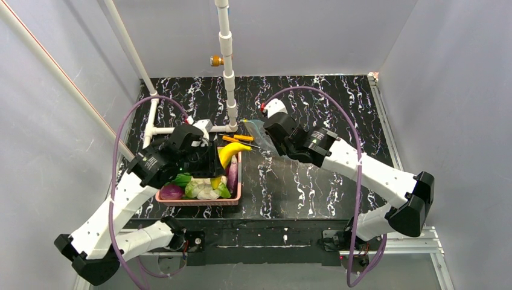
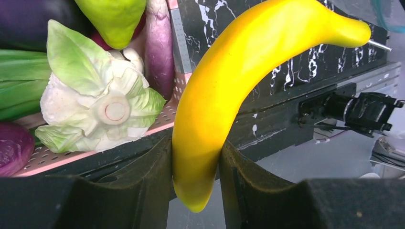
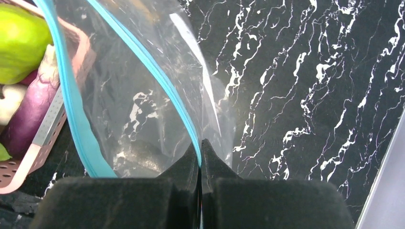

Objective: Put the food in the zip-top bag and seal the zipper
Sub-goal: Place the fake fruit in the zipper food storage bag.

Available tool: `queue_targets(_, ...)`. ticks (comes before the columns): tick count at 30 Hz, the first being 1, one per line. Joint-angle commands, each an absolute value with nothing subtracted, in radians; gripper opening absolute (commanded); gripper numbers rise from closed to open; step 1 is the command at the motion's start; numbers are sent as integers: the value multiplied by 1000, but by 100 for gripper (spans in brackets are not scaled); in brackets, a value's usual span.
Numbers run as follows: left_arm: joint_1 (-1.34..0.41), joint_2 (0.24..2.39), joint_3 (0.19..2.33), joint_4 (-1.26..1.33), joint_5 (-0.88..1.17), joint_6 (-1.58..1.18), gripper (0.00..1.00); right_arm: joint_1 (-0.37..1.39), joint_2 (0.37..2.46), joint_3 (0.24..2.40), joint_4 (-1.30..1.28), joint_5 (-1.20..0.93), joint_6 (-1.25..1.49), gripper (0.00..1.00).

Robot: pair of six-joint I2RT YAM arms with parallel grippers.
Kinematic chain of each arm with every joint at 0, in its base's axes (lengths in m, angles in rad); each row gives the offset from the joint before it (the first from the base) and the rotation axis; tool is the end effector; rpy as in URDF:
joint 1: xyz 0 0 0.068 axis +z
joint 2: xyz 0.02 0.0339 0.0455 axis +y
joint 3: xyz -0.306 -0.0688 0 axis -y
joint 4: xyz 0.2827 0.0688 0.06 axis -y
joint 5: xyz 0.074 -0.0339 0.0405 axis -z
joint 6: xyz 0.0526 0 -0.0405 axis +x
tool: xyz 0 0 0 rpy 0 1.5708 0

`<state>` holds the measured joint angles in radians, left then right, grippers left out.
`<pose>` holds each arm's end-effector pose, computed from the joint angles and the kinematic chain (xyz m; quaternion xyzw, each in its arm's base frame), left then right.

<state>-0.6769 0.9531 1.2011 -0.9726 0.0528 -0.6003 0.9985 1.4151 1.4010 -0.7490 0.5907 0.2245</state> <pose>0.1517 -0.1255 0.4066 0.0457 0.9104 -0.2640 0.3152 0.2094 0.2709 0.3905 -0.2261 0.8578 -0.0033 0.4615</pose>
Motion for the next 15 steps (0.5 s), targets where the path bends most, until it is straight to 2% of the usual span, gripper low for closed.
queue_targets(1, -730, 1024, 1258, -1021, -17, -629, 0, 1013, 1388, 1438, -714, 548, 181, 1)
queue_targets(8, -867, 1115, 1328, -1028, -175, -659, 0, 1038, 1425, 1439, -717, 542, 206, 1)
queue_targets(15, -978, 1134, 1388, -1076, -273, -526, 0, 1052, 1431, 1427, -716, 512, 214, 1)
